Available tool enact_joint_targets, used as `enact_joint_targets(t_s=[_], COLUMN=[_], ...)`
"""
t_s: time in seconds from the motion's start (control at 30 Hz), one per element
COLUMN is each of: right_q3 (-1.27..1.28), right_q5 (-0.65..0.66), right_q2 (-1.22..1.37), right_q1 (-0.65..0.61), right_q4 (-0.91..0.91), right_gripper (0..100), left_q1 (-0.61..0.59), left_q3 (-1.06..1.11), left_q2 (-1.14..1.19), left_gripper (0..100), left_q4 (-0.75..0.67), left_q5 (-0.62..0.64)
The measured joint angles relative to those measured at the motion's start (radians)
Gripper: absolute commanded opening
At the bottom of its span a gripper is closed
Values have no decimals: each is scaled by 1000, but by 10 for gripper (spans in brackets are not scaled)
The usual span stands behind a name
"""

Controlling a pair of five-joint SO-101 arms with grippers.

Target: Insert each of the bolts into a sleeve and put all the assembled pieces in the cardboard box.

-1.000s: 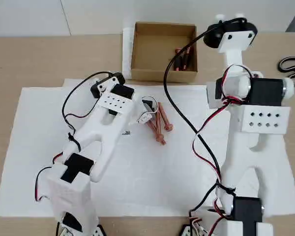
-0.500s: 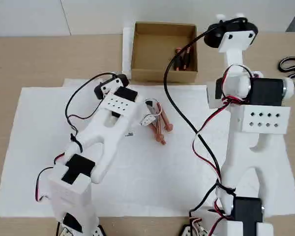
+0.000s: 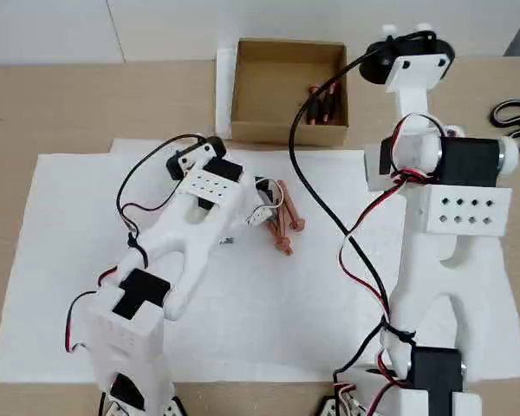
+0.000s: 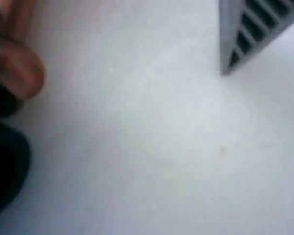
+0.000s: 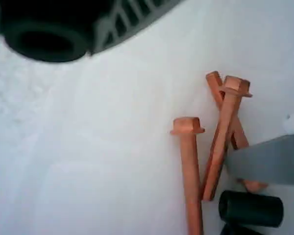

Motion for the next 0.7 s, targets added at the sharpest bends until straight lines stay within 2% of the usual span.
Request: enact_joint_targets(t_s=[0.57, 0.7], right_q3=[0, 0], right_q5=[0, 0], right_q2=[0, 0], right_q1=[0, 0], right_q4=[0, 0], right_gripper=[3, 3], left_q1=[2, 2], left_q3=[-6, -44], left_q2=[15, 31], left_gripper=[310, 231], left_q4=[2, 37], left_q5=[-5, -5])
